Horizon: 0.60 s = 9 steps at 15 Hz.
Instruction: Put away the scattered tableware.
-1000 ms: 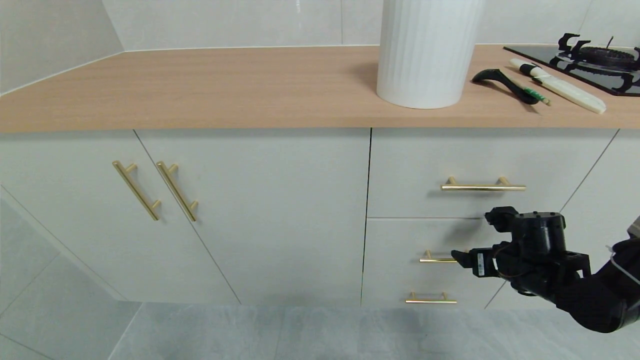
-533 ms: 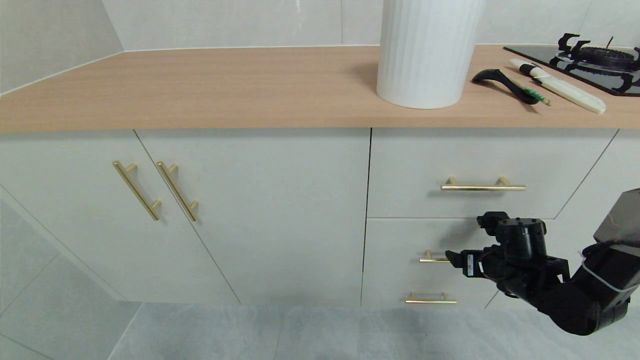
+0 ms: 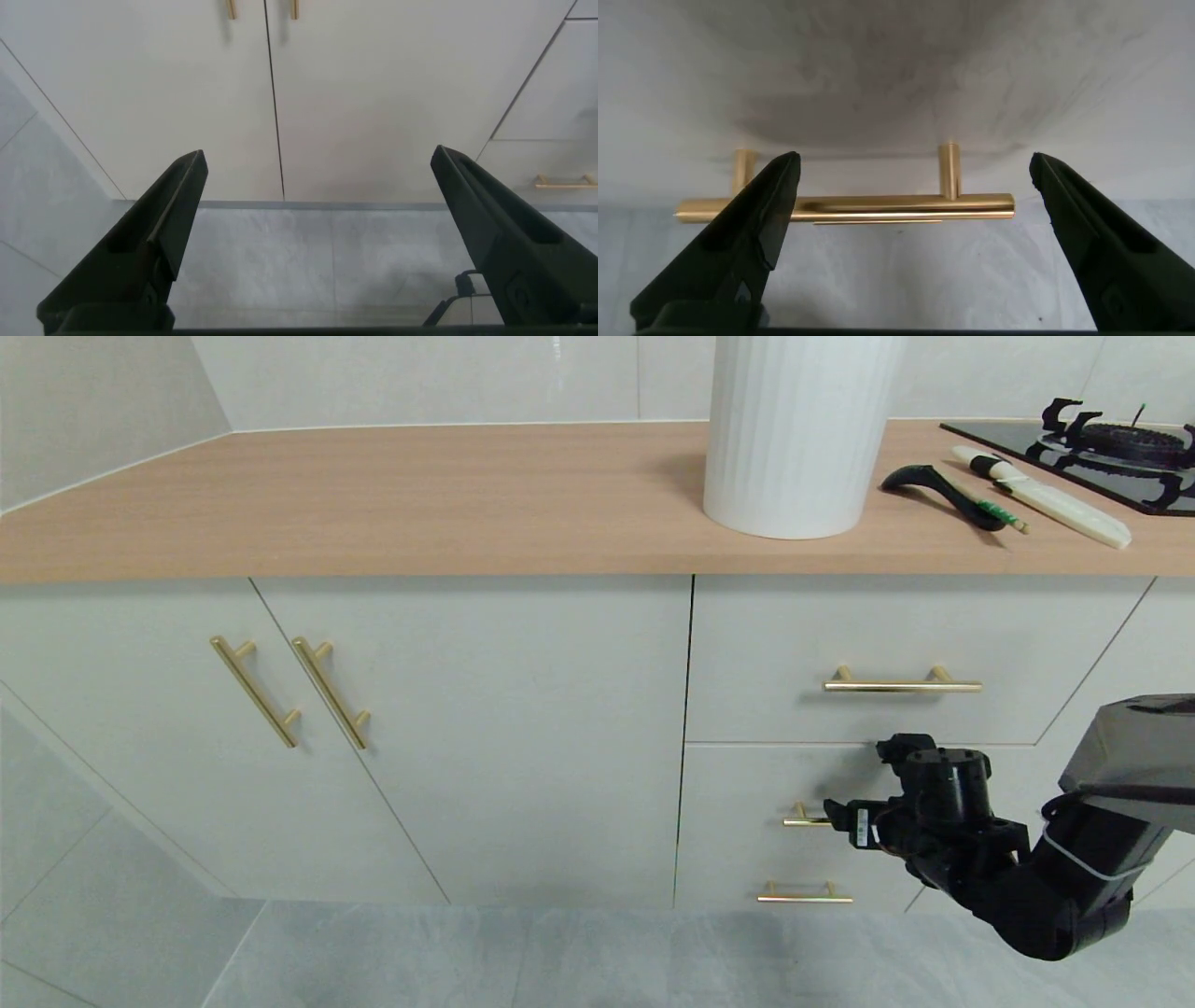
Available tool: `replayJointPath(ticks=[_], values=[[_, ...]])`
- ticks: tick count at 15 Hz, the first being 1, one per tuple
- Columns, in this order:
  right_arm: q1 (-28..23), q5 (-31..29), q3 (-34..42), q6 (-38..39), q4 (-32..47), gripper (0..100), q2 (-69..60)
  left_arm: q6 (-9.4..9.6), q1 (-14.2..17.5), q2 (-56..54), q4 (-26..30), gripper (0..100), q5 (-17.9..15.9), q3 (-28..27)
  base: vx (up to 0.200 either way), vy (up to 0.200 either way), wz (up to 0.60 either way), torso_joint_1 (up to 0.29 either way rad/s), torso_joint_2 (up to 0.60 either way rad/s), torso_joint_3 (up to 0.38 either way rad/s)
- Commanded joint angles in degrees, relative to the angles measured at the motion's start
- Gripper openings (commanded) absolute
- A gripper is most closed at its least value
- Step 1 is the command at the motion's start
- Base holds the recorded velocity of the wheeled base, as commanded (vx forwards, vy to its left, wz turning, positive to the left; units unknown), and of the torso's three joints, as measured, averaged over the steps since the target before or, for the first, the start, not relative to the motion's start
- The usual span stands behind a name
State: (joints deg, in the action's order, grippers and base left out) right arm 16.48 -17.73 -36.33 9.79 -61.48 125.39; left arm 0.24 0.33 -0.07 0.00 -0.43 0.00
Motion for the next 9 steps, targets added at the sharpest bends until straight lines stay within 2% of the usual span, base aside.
replayJointPath(ticks=[1,9], values=[[0.1,-0.4,-0.5,0.0,-0.1,100,1.3,-0.07,0.0,0.1,0.0,100,0.0,0.0,0.0,0.0,0.0,0.0,0.0,0.0],[0.1,-0.4,-0.2,-0.3,0.7,100,1.9,0.02,0.0,0.1,0.0,100,0.0,0.0,0.0,0.0,0.0,0.0,0.0,0.0]])
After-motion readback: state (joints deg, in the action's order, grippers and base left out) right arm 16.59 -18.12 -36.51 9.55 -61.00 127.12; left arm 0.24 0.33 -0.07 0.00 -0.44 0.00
